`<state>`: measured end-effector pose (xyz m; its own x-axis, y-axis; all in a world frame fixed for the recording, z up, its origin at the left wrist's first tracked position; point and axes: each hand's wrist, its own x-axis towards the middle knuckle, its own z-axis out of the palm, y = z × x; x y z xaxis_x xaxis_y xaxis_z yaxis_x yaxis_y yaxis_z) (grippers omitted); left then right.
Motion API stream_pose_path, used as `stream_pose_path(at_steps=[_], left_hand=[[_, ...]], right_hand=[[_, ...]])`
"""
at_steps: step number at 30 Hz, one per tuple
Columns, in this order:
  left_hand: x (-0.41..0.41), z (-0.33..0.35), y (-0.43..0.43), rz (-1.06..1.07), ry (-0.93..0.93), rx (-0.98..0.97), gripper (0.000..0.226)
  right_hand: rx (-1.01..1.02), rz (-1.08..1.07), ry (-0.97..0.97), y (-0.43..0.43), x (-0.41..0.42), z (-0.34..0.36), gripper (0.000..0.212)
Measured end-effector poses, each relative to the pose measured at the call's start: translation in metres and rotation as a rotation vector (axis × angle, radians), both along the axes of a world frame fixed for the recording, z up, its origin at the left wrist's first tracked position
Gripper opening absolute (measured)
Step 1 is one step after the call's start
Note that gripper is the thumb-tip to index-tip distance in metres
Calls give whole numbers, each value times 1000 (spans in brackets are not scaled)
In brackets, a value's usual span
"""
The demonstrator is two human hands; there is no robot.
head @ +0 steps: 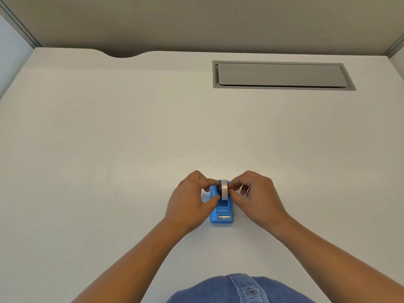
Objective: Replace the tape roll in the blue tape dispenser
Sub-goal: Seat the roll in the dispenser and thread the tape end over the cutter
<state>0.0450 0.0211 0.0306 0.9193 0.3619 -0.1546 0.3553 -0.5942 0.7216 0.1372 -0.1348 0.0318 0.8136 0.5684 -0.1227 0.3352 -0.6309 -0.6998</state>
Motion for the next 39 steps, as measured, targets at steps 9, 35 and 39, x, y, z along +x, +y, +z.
stream_pose_path(at_steps=[9, 35, 39], left_hand=[[4, 6, -4, -54, 10, 104, 29], [7, 5, -10, -27, 50, 154, 20], [8, 3, -10, 7, 13, 109, 16]], right_hand=[[-35, 18, 38, -6, -2, 2, 13], [28, 62, -3, -6, 2, 1, 18], [46, 52, 3, -7, 2, 0, 20]])
